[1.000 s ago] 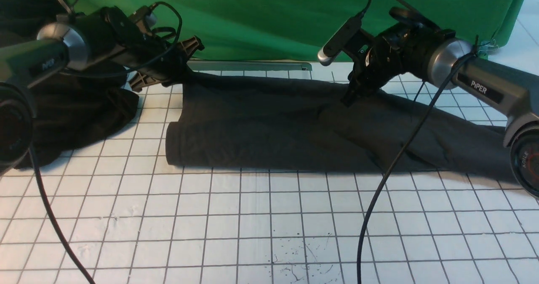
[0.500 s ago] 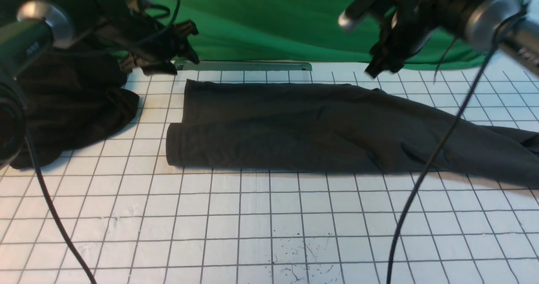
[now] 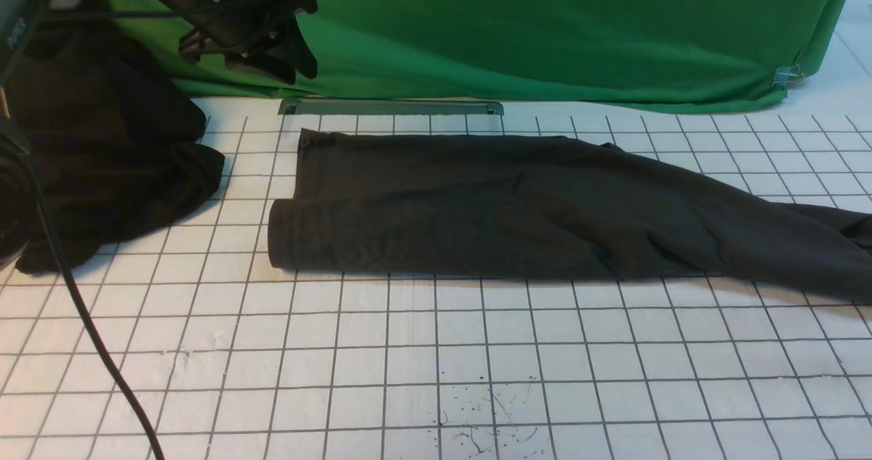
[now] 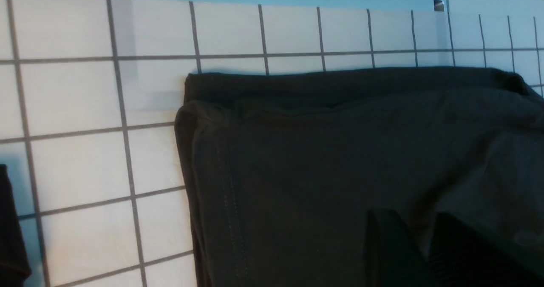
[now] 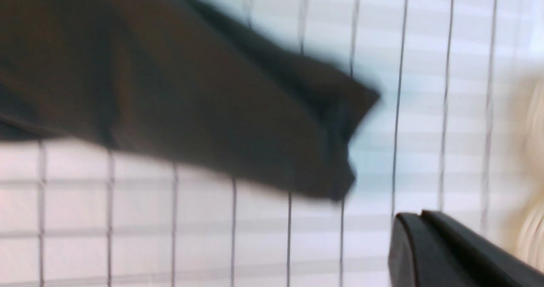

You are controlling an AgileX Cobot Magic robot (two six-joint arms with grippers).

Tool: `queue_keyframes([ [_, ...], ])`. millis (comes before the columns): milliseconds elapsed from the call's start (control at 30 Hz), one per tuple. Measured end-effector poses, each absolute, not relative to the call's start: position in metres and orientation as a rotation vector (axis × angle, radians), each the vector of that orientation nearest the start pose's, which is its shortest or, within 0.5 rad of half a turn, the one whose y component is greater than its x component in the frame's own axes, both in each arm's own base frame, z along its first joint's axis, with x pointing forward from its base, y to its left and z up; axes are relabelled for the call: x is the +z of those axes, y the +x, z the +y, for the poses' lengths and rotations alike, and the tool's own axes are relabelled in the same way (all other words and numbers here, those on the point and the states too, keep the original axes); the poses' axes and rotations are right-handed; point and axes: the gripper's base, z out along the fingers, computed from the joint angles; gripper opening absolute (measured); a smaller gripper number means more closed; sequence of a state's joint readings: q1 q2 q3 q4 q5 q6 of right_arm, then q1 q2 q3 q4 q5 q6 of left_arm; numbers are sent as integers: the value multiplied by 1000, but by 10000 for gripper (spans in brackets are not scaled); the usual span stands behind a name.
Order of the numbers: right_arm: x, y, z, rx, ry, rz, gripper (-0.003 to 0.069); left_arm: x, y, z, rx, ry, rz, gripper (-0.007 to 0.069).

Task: Fold a long-sleeved shirt over a white checkered tablecloth.
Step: 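Pull the folded dark garment lengthwise by its ends to straighten it flat on the table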

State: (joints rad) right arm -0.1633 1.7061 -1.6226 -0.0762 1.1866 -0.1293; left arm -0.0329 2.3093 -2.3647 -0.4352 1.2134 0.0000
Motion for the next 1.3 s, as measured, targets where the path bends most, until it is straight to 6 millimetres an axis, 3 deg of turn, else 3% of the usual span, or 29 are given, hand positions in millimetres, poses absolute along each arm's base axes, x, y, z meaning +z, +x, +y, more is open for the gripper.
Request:
queue_keyframes([
  [133,288,342,-108,-44,264,2781,54,292,505,-53,-607,-20,2590,12],
  [267,243,339,-130,81,411,2781,248,292,505,-53,-607,-20,2590,1],
  [300,239,340,-131,88,418,2785,258,292,505,-53,-607,-20,2590,1],
  [333,227,345,-134,92,431,2774,337,292,505,-53,-609,-20,2590,1],
  [433,208,355,-139,92,446,2757,383,292,505,-54,-609,-19,2590,1],
  [567,188,367,-139,87,451,2737,351,292,505,-54,-609,-19,2590,1],
  [700,178,375,-135,75,427,2721,296,292,505,-54,-608,-19,2590,1],
  [933,170,383,-118,84,332,2745,283,292,505,-54,-608,-19,2590,1],
  [1033,170,384,-113,90,311,2748,307,292,505,-54,-608,-19,2590,2],
  [1133,175,388,-111,101,294,2759,387,292,505,-54,-608,-19,2590,2],
  [1300,194,395,-112,128,288,2772,442,292,505,-54,-609,-19,2590,3],
])
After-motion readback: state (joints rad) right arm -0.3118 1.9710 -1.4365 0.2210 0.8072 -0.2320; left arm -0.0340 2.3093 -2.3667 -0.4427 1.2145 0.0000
